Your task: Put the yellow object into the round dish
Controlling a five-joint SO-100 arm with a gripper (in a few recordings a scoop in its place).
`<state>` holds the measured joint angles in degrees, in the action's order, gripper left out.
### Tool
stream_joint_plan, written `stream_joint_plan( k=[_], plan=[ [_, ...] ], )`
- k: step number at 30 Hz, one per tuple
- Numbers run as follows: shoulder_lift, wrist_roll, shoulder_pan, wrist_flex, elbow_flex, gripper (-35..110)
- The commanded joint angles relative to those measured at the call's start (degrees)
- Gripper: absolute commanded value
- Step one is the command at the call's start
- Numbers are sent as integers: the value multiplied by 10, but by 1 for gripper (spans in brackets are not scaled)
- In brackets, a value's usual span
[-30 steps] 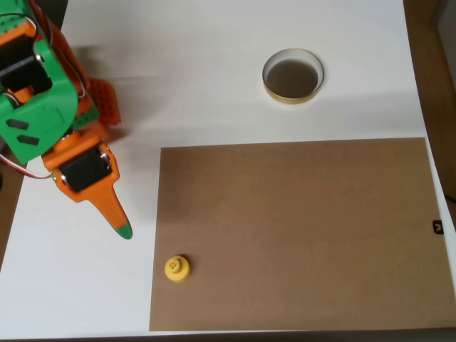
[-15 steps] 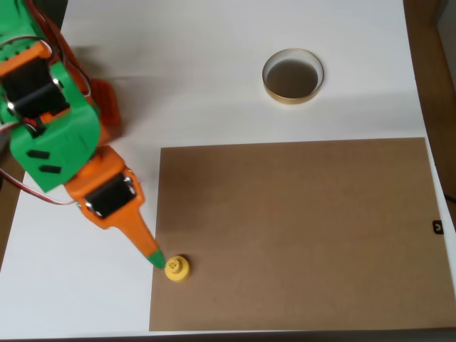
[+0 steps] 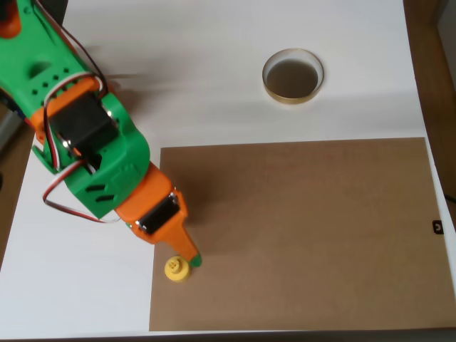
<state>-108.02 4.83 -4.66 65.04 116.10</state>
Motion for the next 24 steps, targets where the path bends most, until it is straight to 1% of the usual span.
stream_joint_plan(
  k=[1, 10, 24],
  plan=[
    [18, 1, -10, 25, -62, 24],
    [110, -4, -38, 47, -98, 25],
    [173, 5, -69, 2, -97, 24]
  ],
)
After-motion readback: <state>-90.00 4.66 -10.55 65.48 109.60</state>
